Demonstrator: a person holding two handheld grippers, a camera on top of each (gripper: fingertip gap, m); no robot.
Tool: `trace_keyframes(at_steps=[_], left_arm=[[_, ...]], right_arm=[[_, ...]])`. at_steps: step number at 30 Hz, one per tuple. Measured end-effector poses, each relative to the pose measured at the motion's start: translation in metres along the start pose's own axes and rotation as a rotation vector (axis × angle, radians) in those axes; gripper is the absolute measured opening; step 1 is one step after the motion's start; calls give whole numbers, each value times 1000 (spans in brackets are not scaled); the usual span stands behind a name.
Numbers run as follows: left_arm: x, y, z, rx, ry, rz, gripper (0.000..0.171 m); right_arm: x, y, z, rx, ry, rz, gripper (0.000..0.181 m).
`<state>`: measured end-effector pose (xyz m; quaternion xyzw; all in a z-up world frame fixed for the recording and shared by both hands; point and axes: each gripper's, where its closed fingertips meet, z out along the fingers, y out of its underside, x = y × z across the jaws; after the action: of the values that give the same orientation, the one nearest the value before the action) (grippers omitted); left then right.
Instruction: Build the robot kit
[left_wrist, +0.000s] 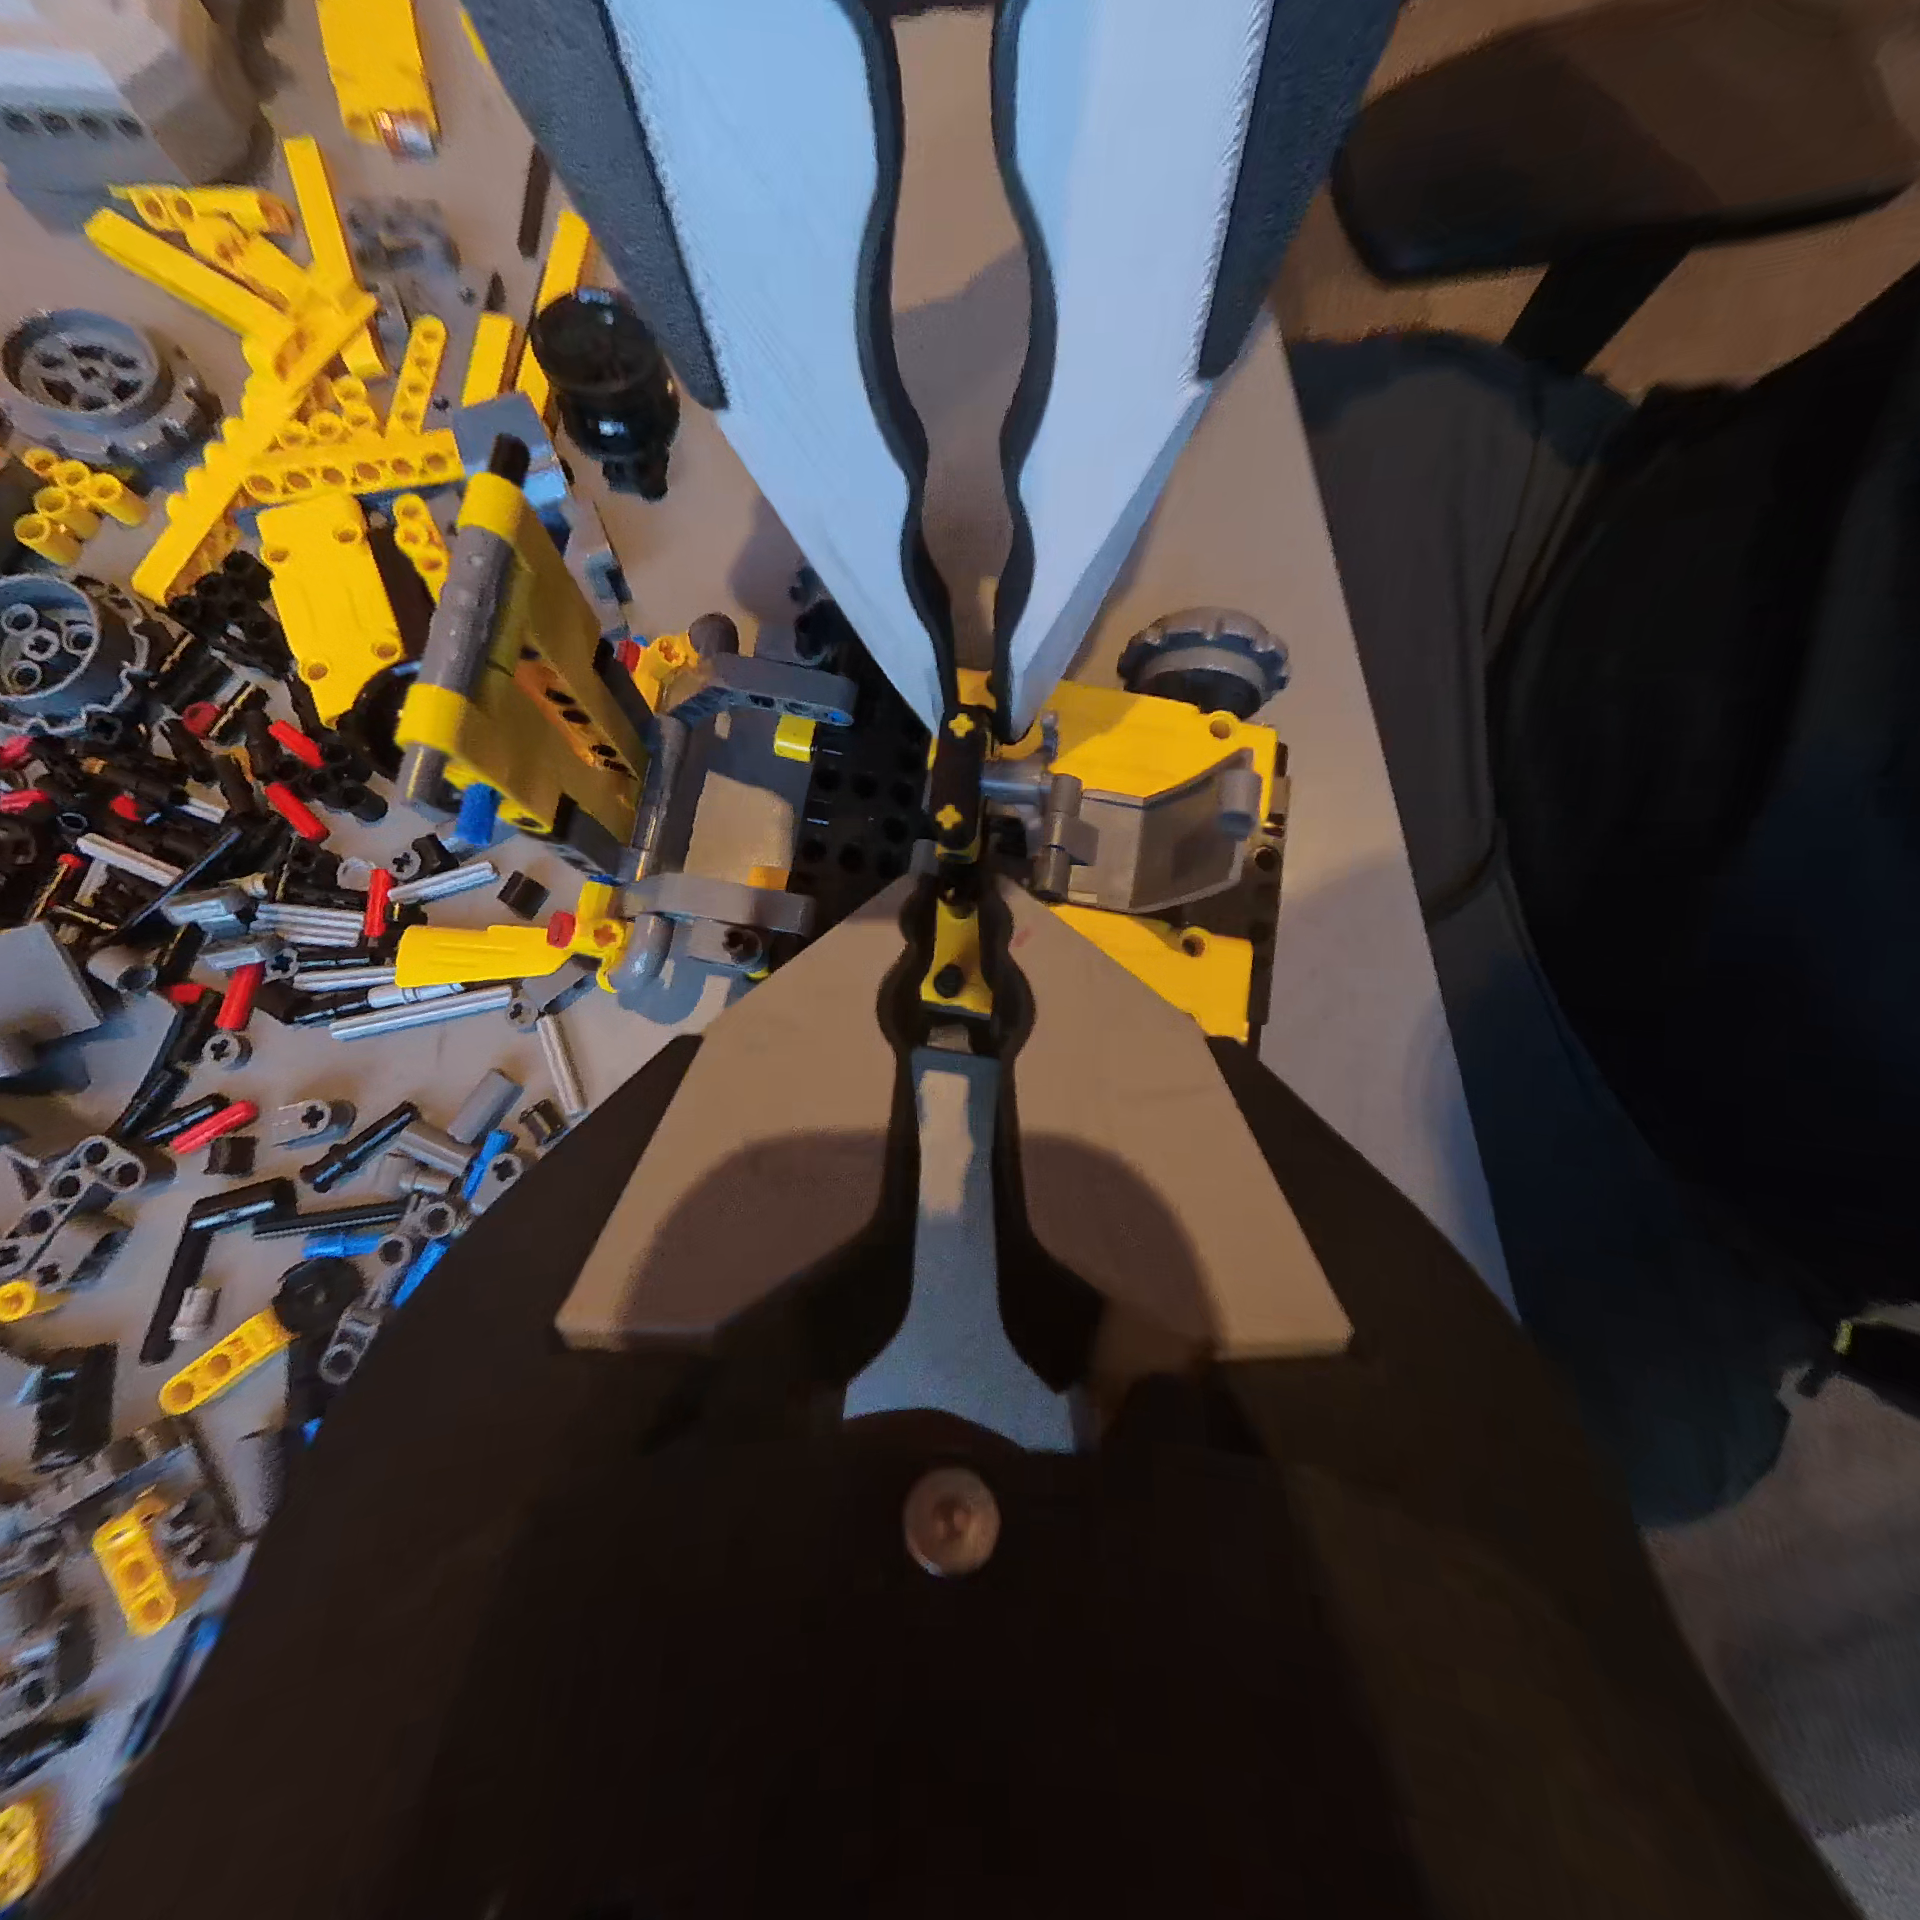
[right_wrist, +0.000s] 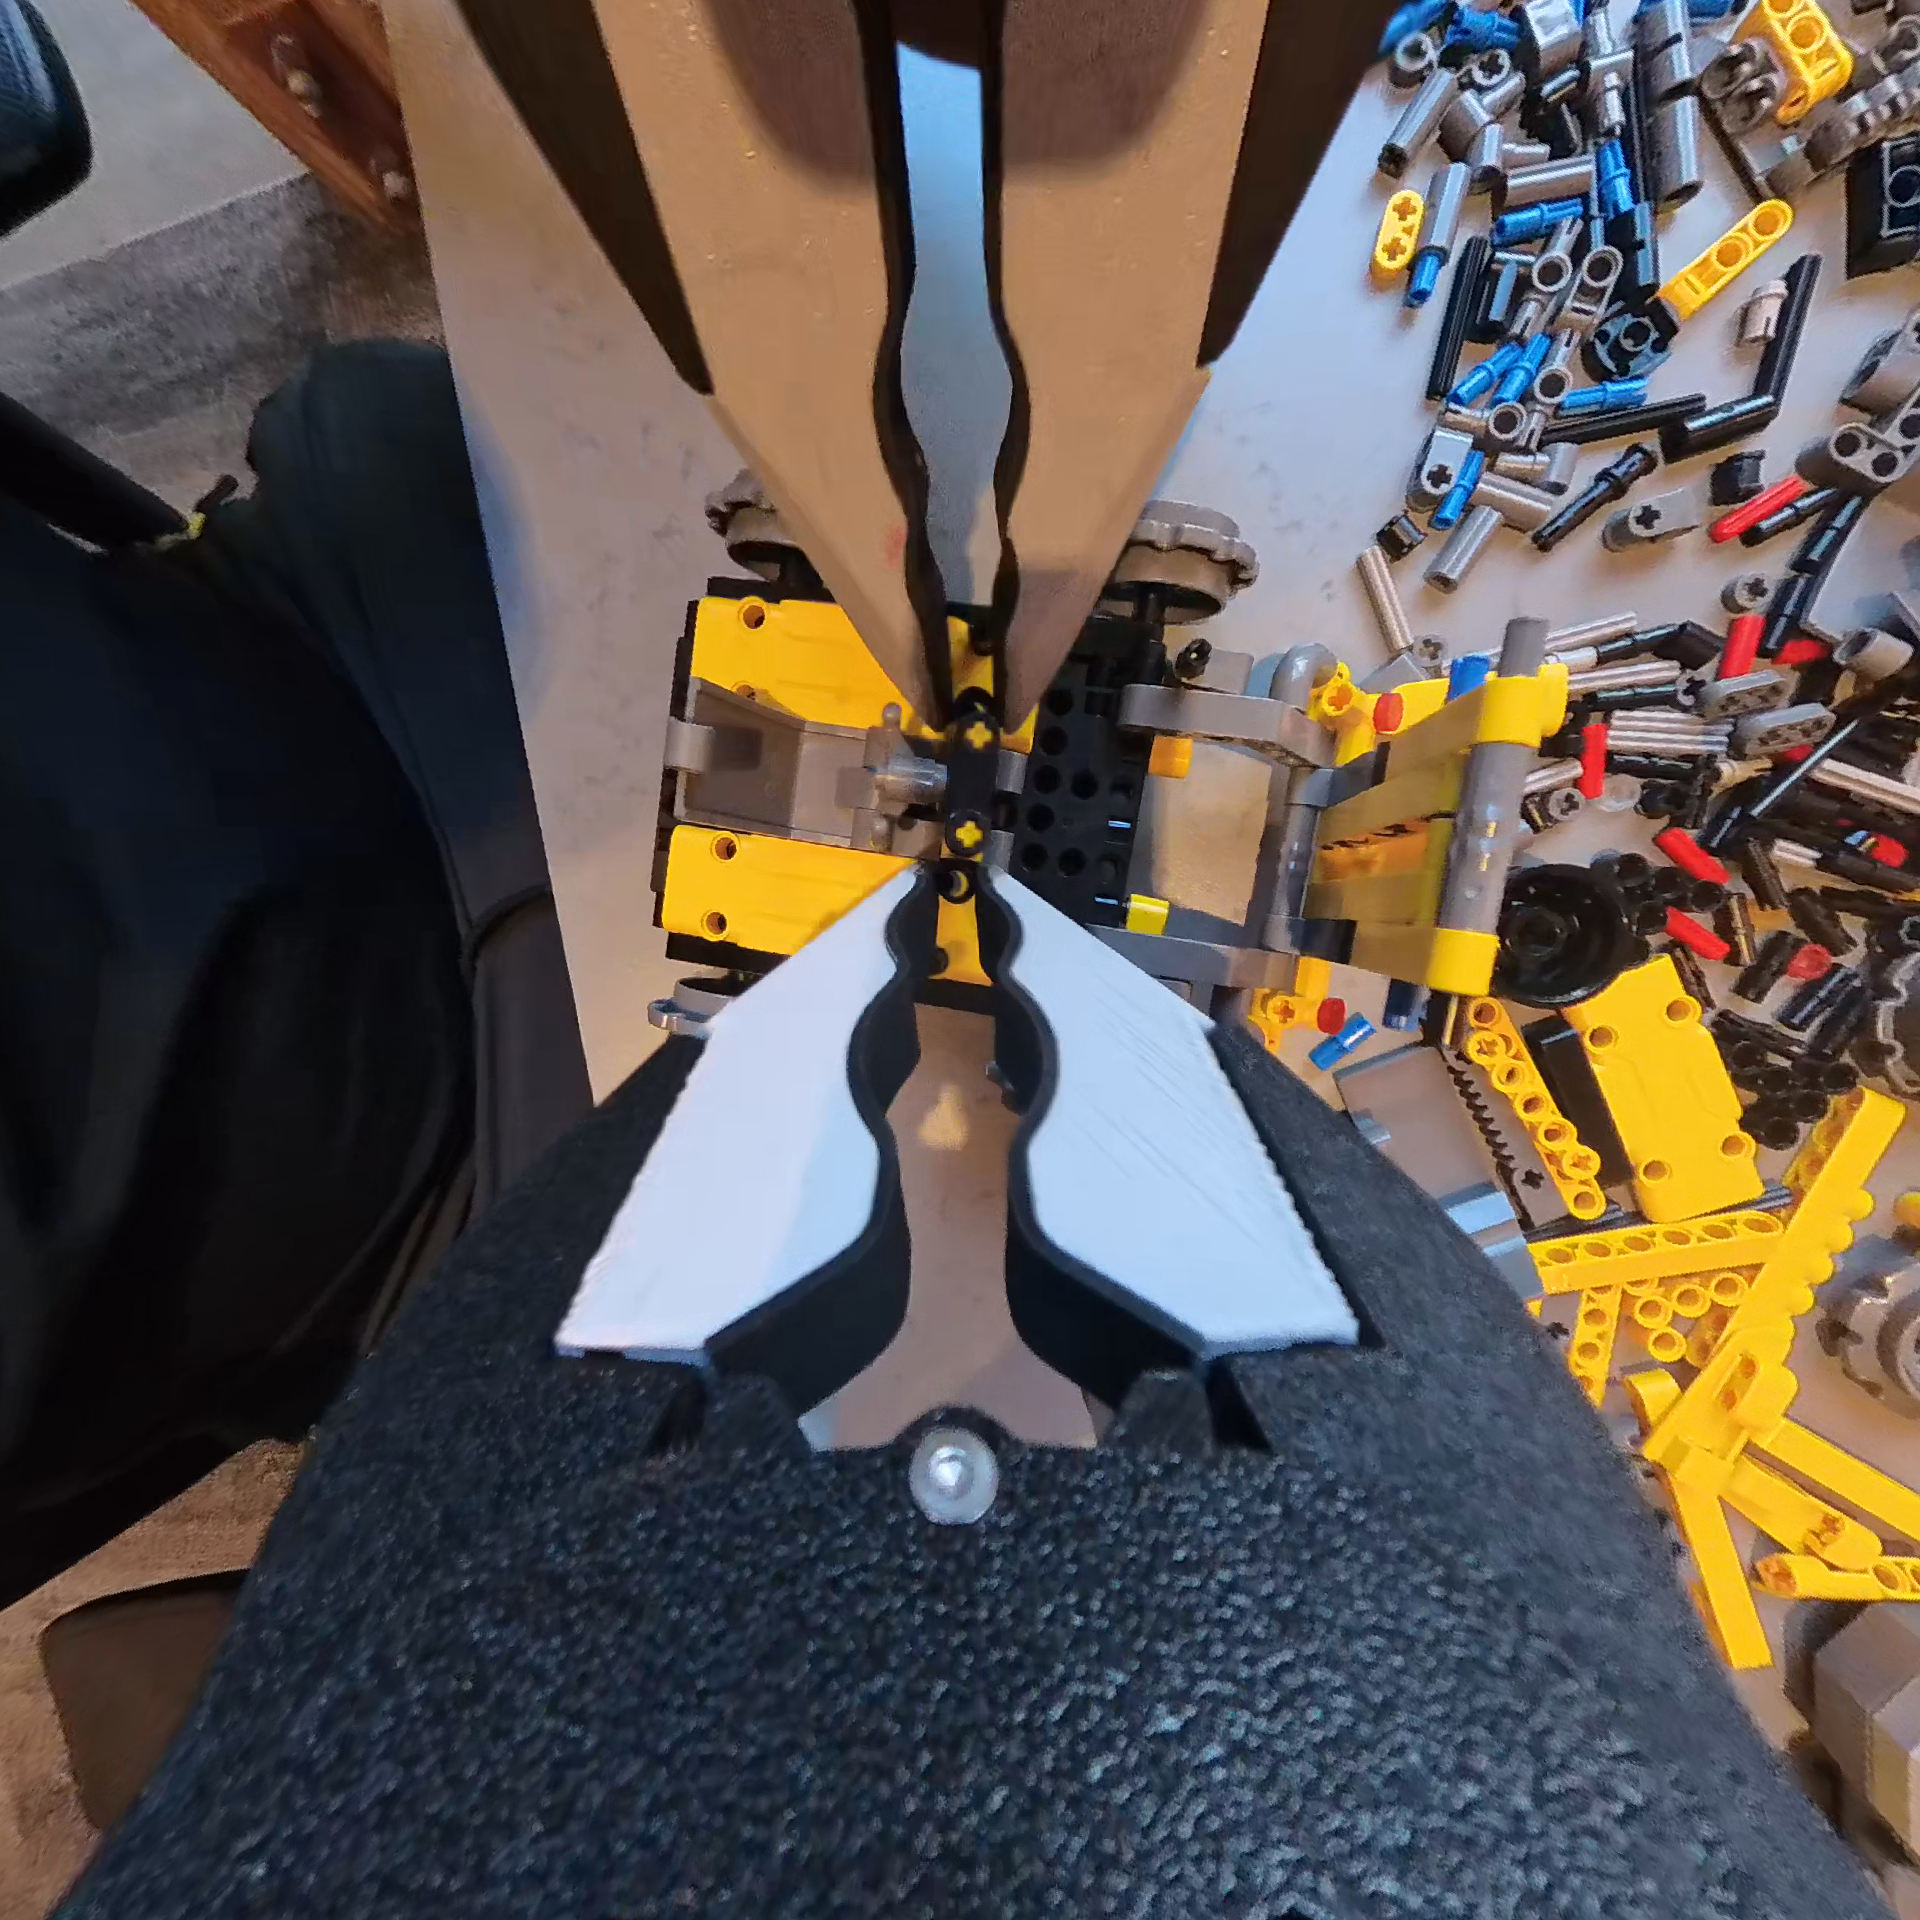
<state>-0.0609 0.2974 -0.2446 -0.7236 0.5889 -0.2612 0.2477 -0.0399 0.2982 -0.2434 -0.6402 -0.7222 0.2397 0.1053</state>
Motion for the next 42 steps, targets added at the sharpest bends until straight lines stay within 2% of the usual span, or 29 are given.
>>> trace_keyframes(at_steps=[4, 7, 10, 13, 16, 20, 23, 25, 28, 30, 34, 36, 40, 42], left_arm=[[0, 2, 1, -99, -54, 5, 4], [3, 7, 3, -151, -43, 0, 4], [6, 8, 3, -126, -16, -23, 4], [6, 9, 4, -123, -46, -5, 5], [6, 10, 6, -131, -79, 7, 4], [6, 10, 5, -179, -65, 17, 4], [7, 9, 3, -186, -43, -3, 4], [7, 8, 4, -181, -39, -6, 4], [8, 7, 5, -196, -33, 0, 5], [8, 7, 5, -201, -27, 1, 4], [9, 6, 6, -195, -16, 1, 4], [9, 6, 6, -189, -21, 19, 4], [10, 5, 6, -163, -11, 31, 4], [10, 5, 6, -151, 5, 31, 4]], right_arm=[[1, 0, 1, 4, 14, 3, 6], [-1, 0, 3, -10, -16, 10, 6], [-3, 0, 4, -45, 7, -37, 6], [-3, 0, 4, -52, 45, -69, 6], [-5, 1, 6, 1, 48, -54, 6], [-5, 0, 5, 113, -10, 8, 6], [-6, -3, 3, 221, -14, -15, 6], [-5, -1, -4, 262, -23, 11, 0], [-4, -12, -25, 362, -34, 39, 0], [-3, -14, -29, 364, -26, 50, 0], [-1, 0, -8, 256, 58, 10, 0], [2, 1, -5, 266, 92, 9, 0], [-2, 4, -6, 321, 31, 79, 3], [-4, 4, -6, 327, 20, 59, 9]])
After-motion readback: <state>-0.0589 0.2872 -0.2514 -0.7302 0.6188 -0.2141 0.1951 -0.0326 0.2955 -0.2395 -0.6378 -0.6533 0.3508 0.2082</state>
